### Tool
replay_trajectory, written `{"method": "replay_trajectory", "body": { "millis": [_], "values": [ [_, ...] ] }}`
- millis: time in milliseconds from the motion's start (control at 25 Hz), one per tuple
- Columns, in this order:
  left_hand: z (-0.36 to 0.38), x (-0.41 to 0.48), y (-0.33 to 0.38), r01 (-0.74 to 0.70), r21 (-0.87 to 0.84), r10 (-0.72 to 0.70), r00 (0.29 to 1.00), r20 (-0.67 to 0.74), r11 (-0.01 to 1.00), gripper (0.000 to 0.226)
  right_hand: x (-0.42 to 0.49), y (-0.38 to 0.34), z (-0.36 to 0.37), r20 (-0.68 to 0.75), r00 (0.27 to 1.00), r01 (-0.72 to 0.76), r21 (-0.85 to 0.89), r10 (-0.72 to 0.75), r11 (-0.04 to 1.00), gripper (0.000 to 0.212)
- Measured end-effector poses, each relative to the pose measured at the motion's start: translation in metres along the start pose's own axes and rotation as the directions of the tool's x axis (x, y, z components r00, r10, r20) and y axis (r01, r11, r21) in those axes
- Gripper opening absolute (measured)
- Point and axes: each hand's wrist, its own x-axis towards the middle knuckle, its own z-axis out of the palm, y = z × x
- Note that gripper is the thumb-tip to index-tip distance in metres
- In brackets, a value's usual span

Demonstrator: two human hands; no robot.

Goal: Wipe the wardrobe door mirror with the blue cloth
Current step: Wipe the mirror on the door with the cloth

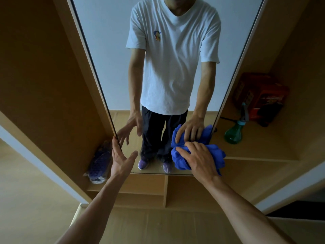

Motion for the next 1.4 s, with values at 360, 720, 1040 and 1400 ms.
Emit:
{"method": "replay_trajectory", "body": {
  "millis": [360,720,1040,1400],
  "values": [
    [0.003,-0.004,0.001,-0.009,-0.011,0.009,1.0,-0.02,1.0,0.099,0.026,0.04,-0.081,-0.366,0.915,-0.151,0.078,0.169,0.985,0.047],
    [0.0,-0.003,0.0,-0.011,-0.017,0.01,1.0,-0.016,1.0,0.097,-0.003,0.033,-0.032,-0.213,0.969,-0.125,0.028,0.128,0.992,0.054],
    [-0.013,0.002,0.0,0.009,-0.072,-0.004,0.998,0.07,0.997,0.097,-0.027,0.016,0.0,0.063,0.948,-0.318,0.277,0.313,0.907,0.067],
    [-0.02,0.001,0.0,-0.028,-0.056,0.032,0.996,0.079,0.998,0.093,-0.007,0.01,-0.024,-0.059,0.754,-0.374,0.78,0.654,0.502,0.024]
  ]
}}
